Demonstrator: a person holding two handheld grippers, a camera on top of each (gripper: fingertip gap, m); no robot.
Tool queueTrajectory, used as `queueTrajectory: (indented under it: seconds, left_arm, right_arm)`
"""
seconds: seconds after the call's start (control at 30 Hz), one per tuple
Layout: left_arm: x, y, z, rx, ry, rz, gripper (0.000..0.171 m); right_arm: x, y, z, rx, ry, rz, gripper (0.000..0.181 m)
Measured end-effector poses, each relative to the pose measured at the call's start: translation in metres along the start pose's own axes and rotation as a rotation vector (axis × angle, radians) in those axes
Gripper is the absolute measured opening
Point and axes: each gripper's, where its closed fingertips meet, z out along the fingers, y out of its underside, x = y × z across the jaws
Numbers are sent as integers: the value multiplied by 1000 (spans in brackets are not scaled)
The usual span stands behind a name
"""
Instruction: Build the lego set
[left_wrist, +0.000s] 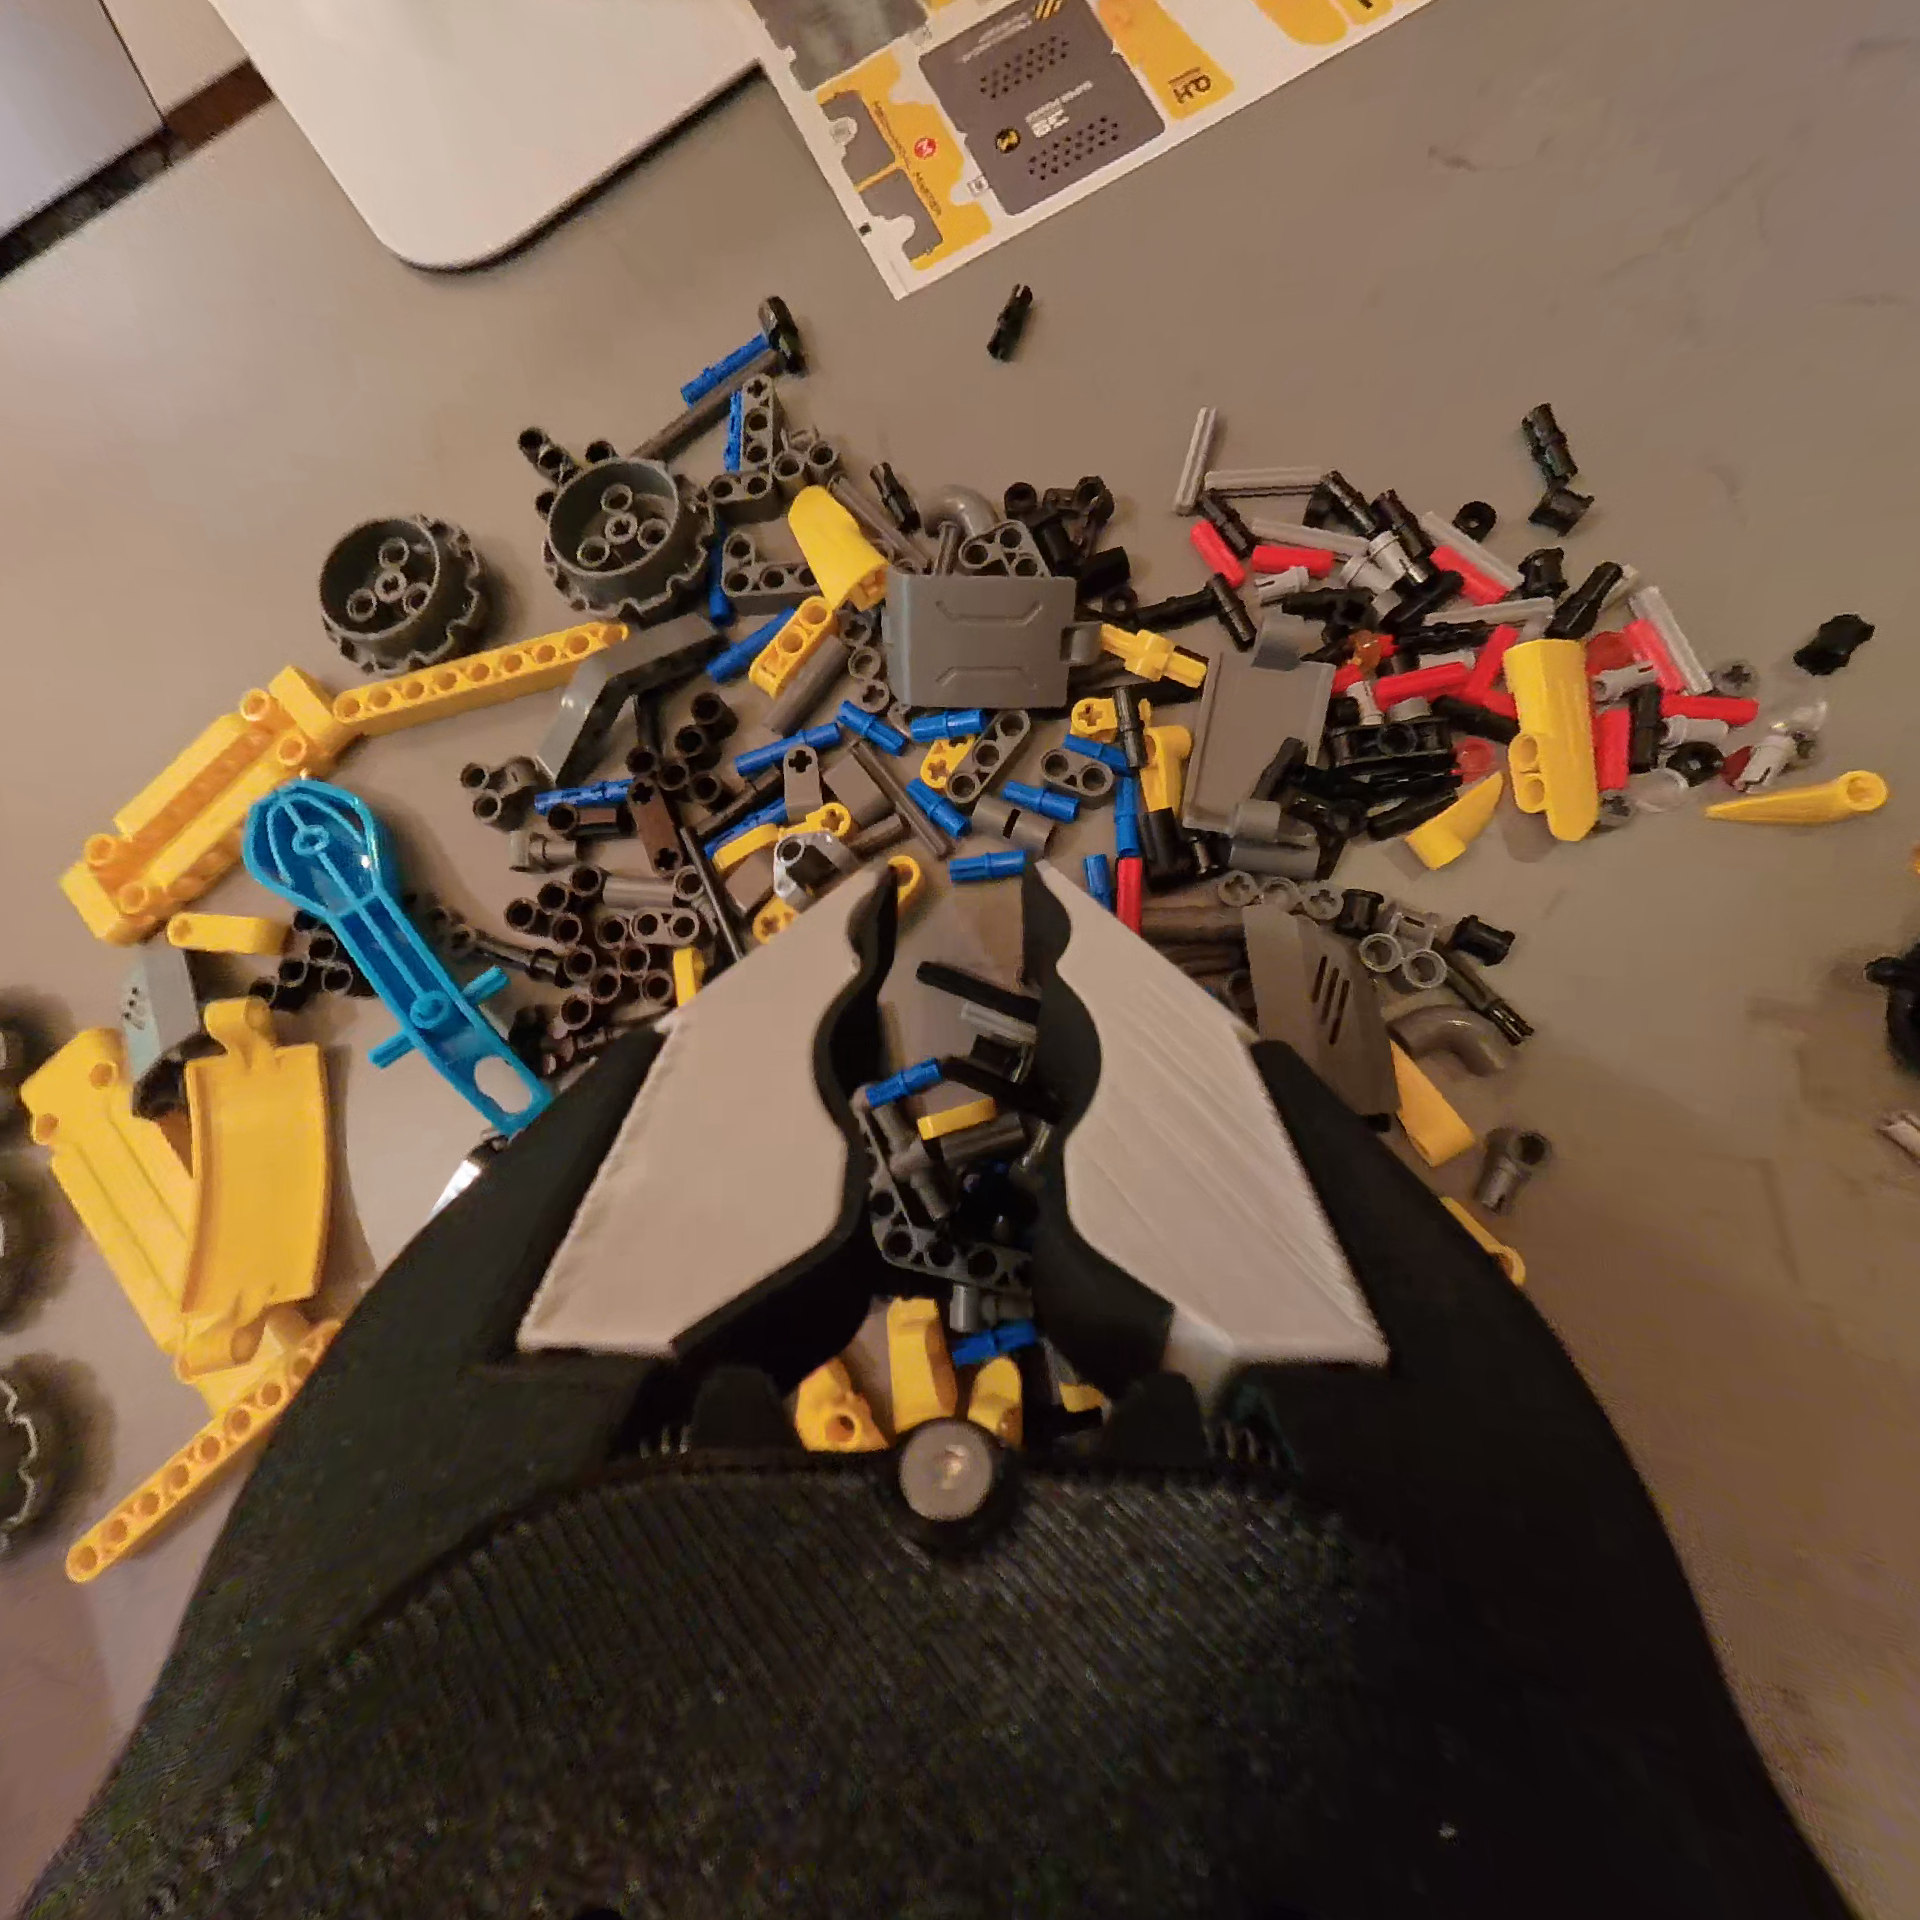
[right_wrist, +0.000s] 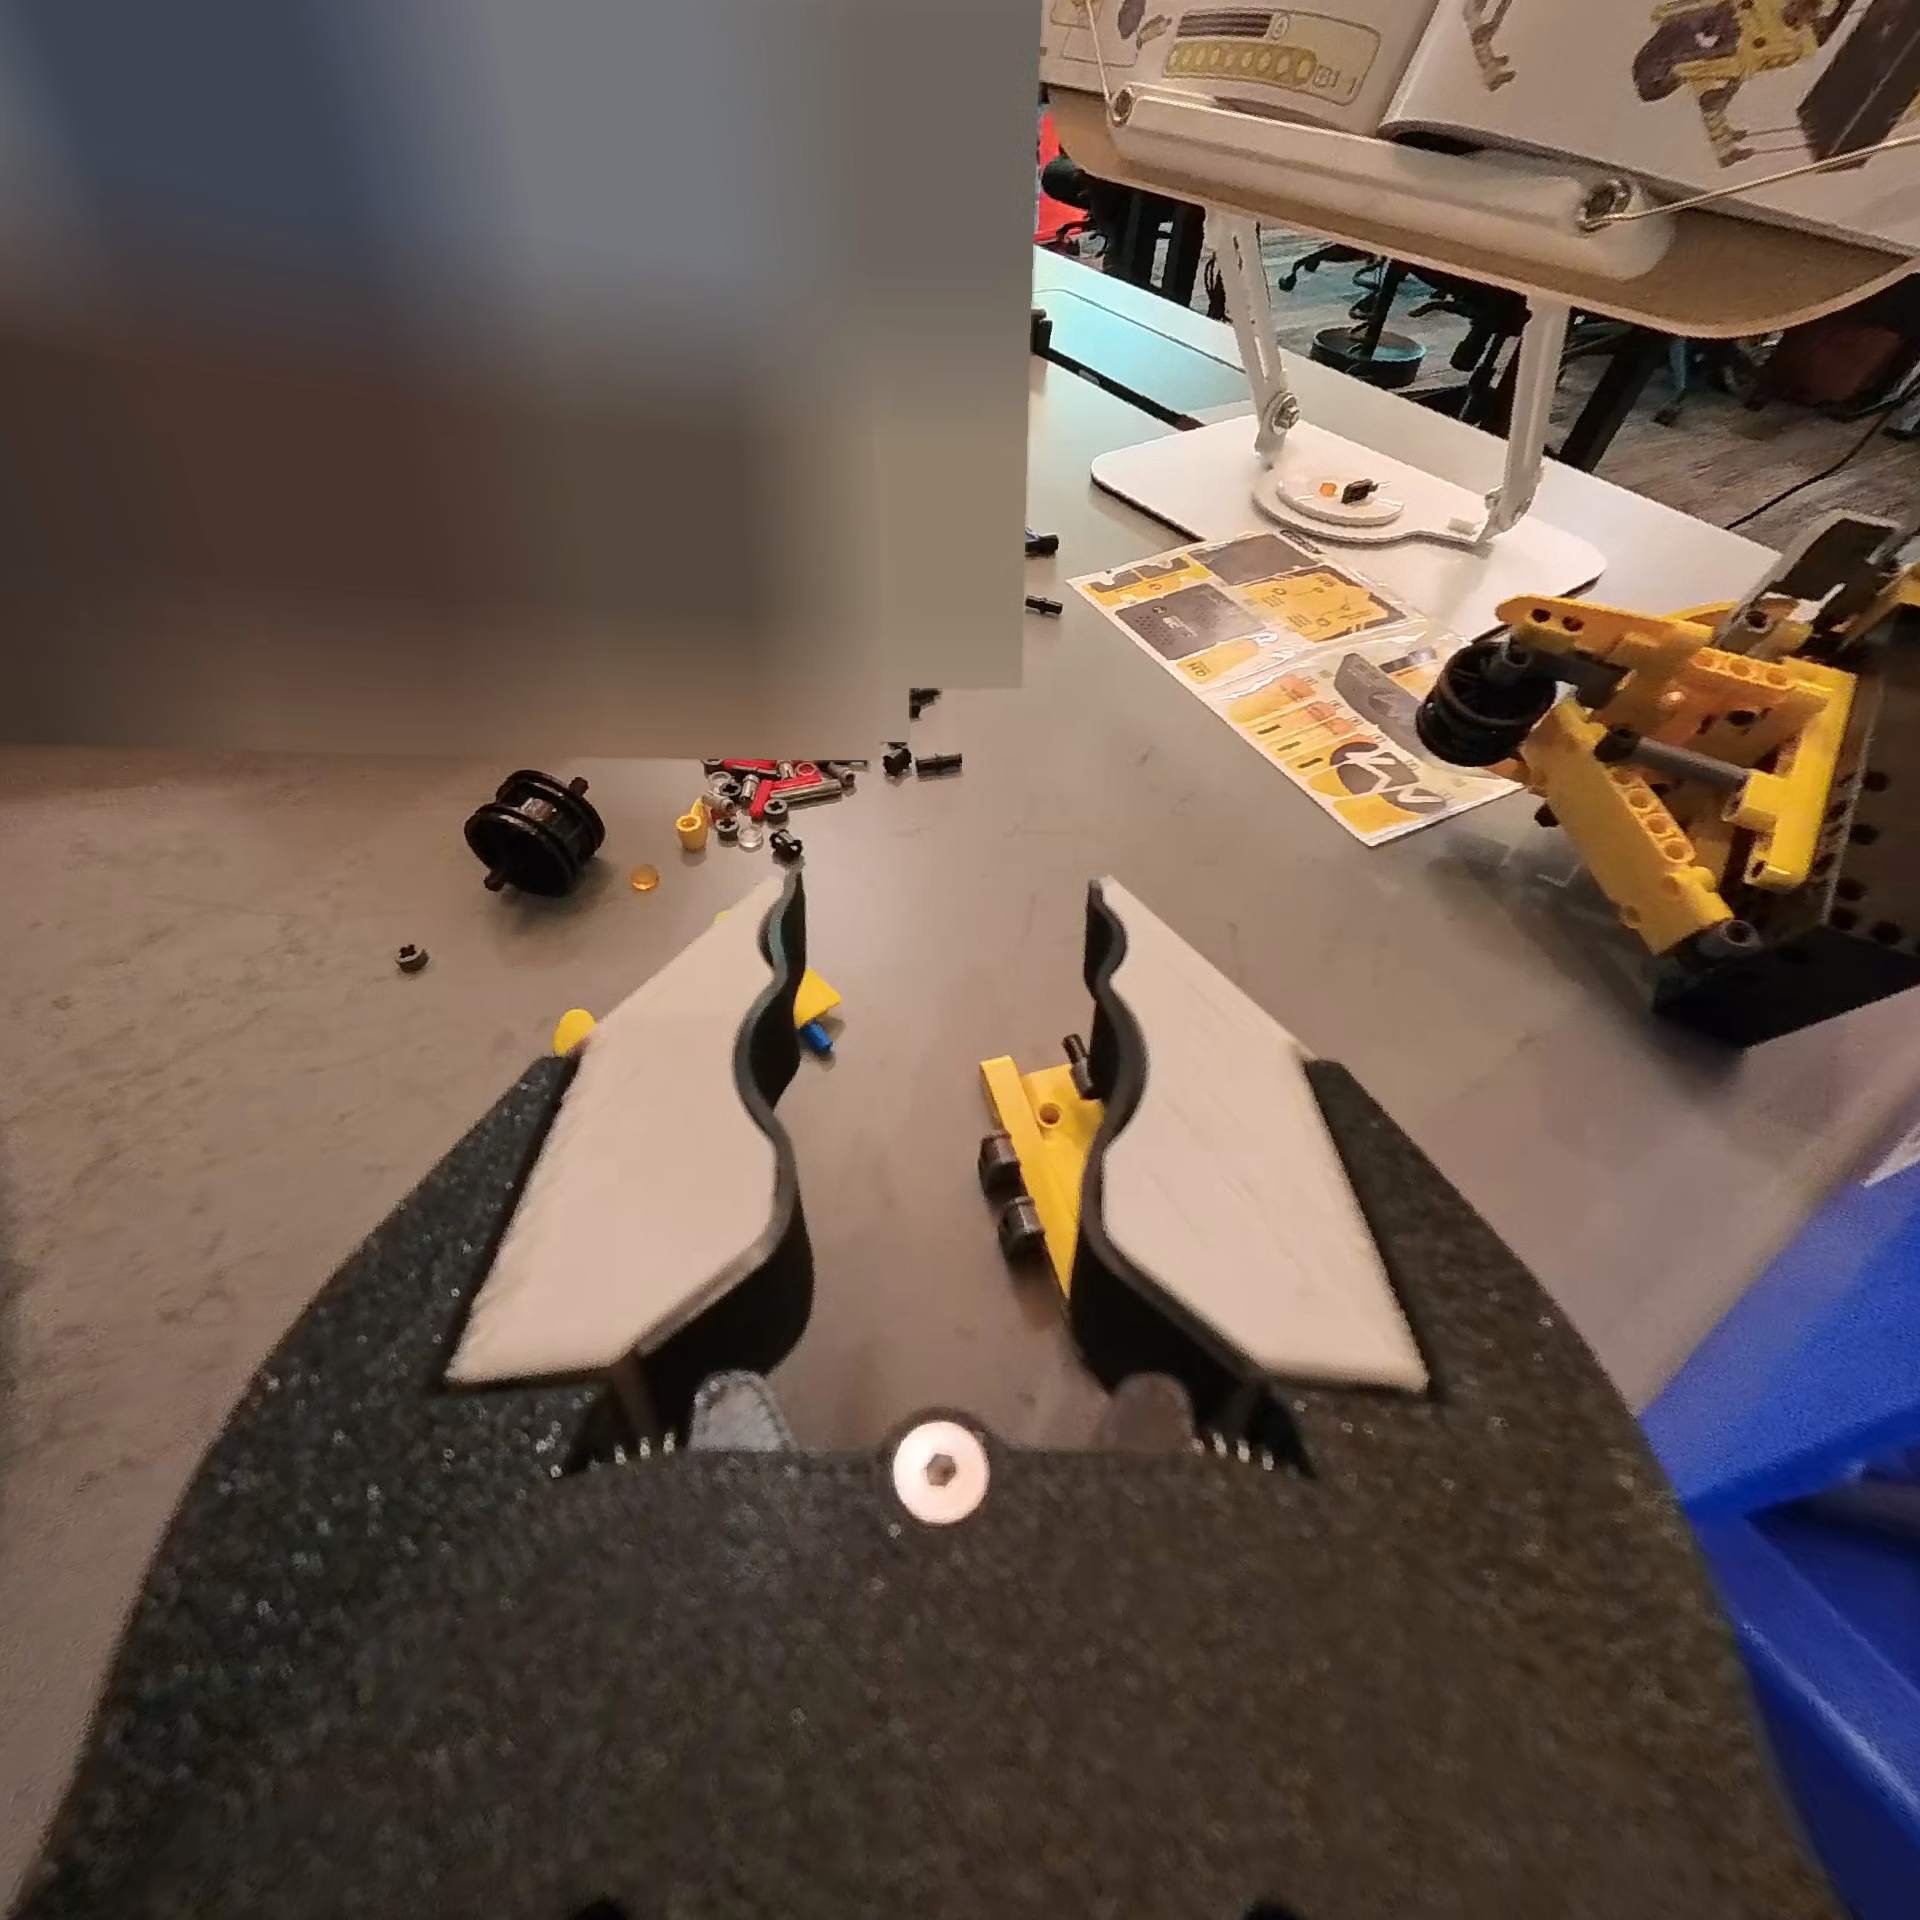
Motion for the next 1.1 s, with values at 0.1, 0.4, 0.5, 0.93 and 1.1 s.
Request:
queueTrajectory:
  seconds: [0.1, 0.4, 0.5, 0.93, 1.1]
  left_arm:
    - [2, -1, 3, 12, -3, 54, 26]
    - [10, -2, 6, 23, 31, 87, 22]
    - [6, -7, 5, 59, 16, 103, 19]
    - [13, 3, 10, 9, 107, 44, 11]
    - [16, 7, 7, -22, 121, 33, 14]
  right_arm:
    - [-1, 0, 0, -3, 0, -7, 54]
    - [-2, 0, 0, -3, 0, -20, 54]
    - [-3, 0, 0, -3, -1, -25, 54]
    - [-4, 1, 1, -7, 8, -38, 55]
    - [-3, 1, 1, -9, 14, -36, 53]
